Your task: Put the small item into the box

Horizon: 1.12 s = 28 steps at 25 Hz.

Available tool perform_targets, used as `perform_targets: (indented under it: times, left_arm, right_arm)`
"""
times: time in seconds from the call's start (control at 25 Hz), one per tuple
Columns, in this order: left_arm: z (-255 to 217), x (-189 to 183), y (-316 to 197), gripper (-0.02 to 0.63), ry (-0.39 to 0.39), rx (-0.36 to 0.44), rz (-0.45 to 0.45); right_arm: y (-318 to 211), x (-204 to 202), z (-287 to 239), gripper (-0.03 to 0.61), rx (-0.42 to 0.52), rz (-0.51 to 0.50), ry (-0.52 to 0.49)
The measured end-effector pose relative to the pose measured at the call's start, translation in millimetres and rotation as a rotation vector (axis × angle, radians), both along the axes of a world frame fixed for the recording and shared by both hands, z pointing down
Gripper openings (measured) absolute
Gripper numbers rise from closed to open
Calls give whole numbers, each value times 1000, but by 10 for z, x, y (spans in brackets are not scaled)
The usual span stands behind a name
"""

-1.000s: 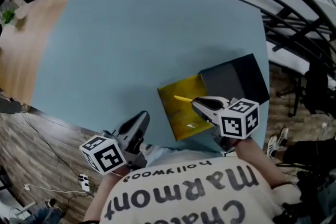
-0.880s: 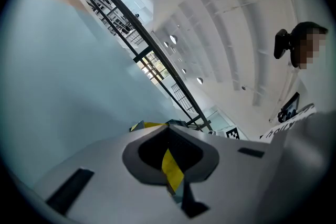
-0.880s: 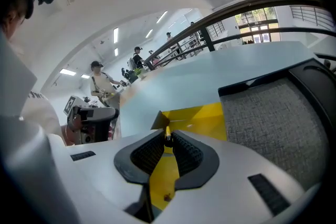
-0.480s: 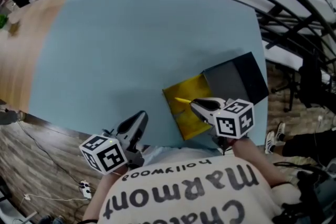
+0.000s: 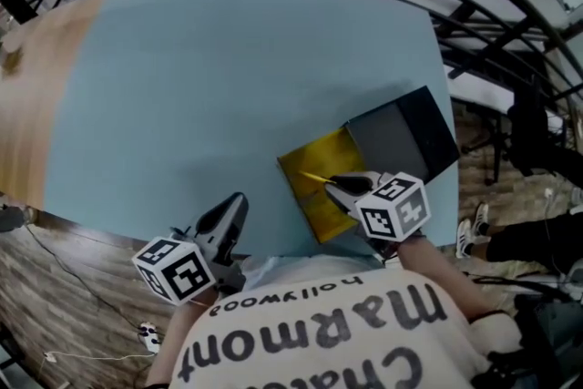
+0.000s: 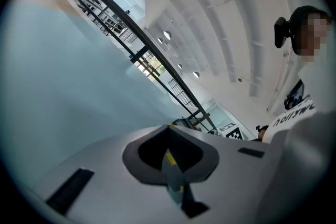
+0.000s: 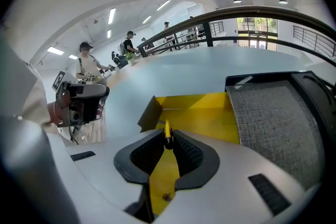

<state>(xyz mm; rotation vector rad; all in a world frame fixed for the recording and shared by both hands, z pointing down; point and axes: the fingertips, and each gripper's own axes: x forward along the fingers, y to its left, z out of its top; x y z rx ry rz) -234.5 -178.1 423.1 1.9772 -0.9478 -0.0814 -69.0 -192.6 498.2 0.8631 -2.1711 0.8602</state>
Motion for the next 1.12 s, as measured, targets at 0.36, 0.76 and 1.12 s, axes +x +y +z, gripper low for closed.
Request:
perform_targets:
  times: [0.36,0.76,1.12]
  left_arm:
    - [62,175,-37,2,31,-17,31]
    - [79,18,-42,2,19,-19,-2]
    - [91,-45,-14,2,16,-13,-30]
  right_arm:
    - [44,70,114,71,-20,-50,64]
    - [66,-9,280,72,-35,-115,101]
    - [114,-39,382,71,-36,-183,161]
